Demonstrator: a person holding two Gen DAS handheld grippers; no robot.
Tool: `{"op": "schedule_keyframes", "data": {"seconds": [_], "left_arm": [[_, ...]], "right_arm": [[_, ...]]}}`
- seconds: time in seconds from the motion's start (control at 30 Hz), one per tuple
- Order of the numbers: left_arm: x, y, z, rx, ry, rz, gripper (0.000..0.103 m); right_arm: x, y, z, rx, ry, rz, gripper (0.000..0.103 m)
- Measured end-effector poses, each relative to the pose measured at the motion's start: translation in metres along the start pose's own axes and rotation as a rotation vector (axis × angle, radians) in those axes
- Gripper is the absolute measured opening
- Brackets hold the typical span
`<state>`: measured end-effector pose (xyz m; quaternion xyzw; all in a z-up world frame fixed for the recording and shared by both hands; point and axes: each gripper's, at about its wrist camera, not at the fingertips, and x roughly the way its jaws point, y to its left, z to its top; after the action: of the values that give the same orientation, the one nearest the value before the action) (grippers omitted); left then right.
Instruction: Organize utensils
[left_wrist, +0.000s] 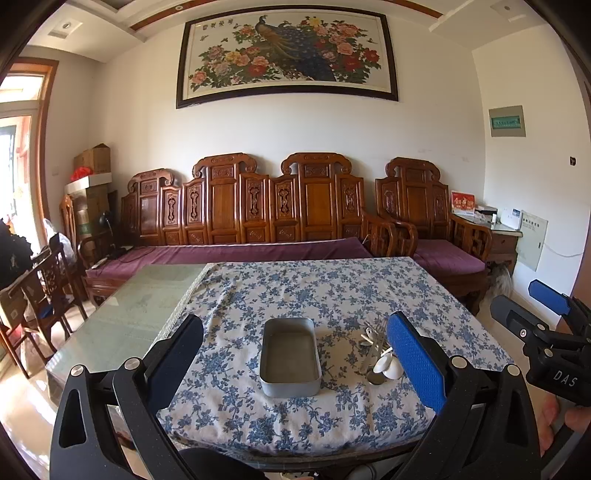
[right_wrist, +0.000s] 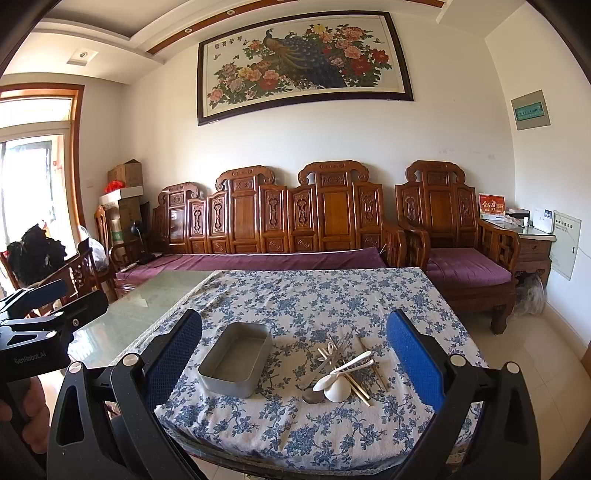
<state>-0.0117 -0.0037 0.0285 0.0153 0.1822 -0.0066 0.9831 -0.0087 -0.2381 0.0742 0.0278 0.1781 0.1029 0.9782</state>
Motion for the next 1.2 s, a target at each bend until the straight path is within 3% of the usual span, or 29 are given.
{"op": "schedule_keyframes", "data": {"seconds": [0.97,1.2], "left_arm": [[-0.001,-0.001,-0.002,0.002,-0.004,0.002,0.097],[0.013,-0.001,-0.009,0.001,0.037,-0.008,0.097]], "right_arm": [[-0.003,0.0,0.005,0.004,-0.005,0.005,0.101],[0.0,-0.004,0.004,0.013,0.004,0.006,0.101]]}}
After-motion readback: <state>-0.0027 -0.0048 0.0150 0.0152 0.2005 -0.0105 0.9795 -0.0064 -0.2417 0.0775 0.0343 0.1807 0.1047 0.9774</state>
